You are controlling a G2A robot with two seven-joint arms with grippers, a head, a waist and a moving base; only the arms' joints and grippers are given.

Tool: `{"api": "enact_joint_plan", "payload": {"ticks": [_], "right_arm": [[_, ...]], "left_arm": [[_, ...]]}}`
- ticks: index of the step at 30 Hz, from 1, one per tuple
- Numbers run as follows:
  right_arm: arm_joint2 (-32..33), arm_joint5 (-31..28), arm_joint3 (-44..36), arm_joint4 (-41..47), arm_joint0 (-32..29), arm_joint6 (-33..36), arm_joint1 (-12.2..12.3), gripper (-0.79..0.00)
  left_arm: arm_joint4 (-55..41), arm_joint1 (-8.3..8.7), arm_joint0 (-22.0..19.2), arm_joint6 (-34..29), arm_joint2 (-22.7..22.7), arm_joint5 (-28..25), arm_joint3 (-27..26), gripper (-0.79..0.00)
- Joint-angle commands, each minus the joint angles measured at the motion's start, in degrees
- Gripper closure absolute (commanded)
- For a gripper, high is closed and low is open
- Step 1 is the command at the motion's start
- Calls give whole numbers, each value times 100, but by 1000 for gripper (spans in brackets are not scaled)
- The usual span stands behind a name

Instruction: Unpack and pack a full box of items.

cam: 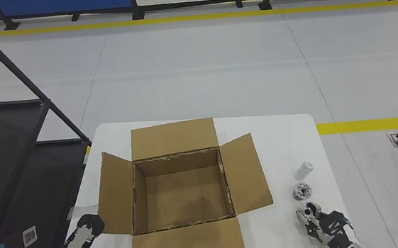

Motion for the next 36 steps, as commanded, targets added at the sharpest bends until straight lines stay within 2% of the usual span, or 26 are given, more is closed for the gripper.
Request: {"api": "enact_joint_plan", "payload": {"ticks": [1,7,14,17,21,24,28,34,36], "right_arm": [[3,3,3,16,-7,5,8,-348],[26,29,-21,68,-63,-19,35,-345],[162,-128,-219,59,-311,-90,99,-391],[197,-122,-290,14,-393,-55,122,-388],[174,-117,-303,24,-404,51,135,-354],[124,-101,-263,63,-336,120,136,-286],[69,-79,-197,105,-238,179,139,-256],[38,-58,-147,169,-169,201,153,-265],[36,-36,-139,201,-166,200,157,-314]], "left_arm": [[0,0,0,0,0,0,0,-785],[0,0,0,0,0,0,0,-785],[0,0,0,0,0,0,0,-785],[0,0,0,0,0,0,0,-785],[0,0,0,0,0,0,0,-785],[0,0,0,0,0,0,0,-785],[0,0,0,0,0,0,0,-785],[0,0,0,0,0,0,0,-785],[0,0,0,0,0,0,0,-785]]}}
